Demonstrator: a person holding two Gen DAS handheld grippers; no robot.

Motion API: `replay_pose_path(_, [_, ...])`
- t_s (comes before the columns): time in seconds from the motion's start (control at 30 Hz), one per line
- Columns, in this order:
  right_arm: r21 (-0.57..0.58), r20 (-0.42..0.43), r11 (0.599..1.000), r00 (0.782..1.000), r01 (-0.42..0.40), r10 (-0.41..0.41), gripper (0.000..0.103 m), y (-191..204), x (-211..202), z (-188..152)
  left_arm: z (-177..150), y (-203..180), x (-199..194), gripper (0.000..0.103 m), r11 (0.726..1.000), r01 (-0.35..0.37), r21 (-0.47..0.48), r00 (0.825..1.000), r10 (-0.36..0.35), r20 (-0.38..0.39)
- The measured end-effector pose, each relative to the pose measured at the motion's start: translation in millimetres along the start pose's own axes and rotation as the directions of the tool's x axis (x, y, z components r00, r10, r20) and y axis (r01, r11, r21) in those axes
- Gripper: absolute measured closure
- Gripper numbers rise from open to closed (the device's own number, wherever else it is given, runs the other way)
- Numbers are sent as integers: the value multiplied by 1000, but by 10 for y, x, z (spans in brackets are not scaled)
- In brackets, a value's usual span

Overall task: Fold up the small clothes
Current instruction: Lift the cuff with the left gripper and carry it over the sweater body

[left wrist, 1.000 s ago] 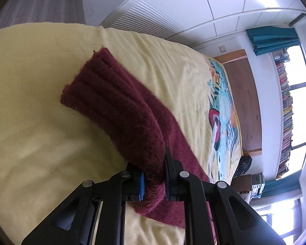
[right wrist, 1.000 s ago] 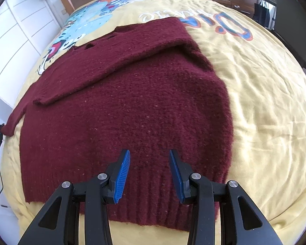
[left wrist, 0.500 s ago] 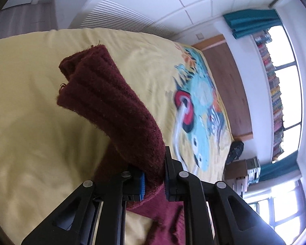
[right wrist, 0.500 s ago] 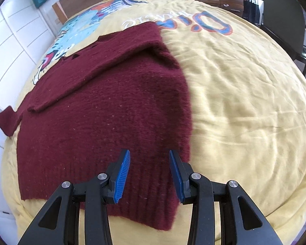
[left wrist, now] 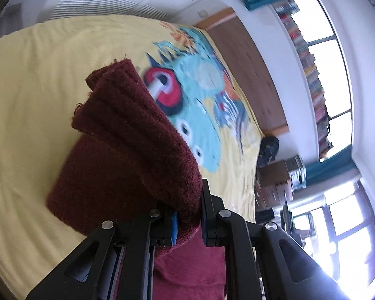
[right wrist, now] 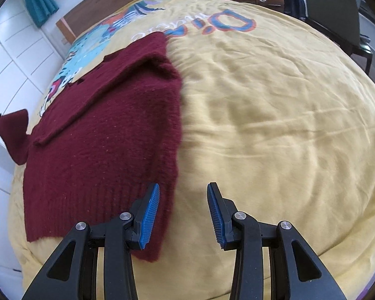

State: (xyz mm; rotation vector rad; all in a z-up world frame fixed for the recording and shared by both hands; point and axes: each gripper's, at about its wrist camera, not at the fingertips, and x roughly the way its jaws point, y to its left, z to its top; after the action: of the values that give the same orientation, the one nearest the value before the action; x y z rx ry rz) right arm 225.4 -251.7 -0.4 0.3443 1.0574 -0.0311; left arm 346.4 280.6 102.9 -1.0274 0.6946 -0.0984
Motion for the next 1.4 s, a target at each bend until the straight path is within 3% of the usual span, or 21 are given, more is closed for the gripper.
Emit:
replay_pose_path(0.43, [21,10,998,999,-51,51,62,-199,-57,-27,-927,-1000,912,92,990,68,122,981,-44,-187])
replay_pose_path(0.67, [39,5,997,998,-70,69,62,-283,-48,-49,-1603,-1360,1339,92,966,43,255,955,35,-294])
replay_pose_path(0.87, [61,2,994,996,-88,88,62,-347,-34,-65,-2170,-1348,1556,92,913,-29,407,918,185,-350])
replay_pose_path(1.17, [69,-5,993,995,-99,99,62,-363,-7,-73,-2764,-1159,1638,92,833,-90,545,858,343,-383])
replay_pose_path(1.23, [73,-4,992,995,-101,102,62,-371,-8,-73,-2798,-1130,1609,91,829,-91,552,856,348,-382])
replay_pose_path(1.4, [78,-4,991,994,-106,106,62,-377,7,-69,-2731,-1135,1482,70,837,-83,541,870,325,-370])
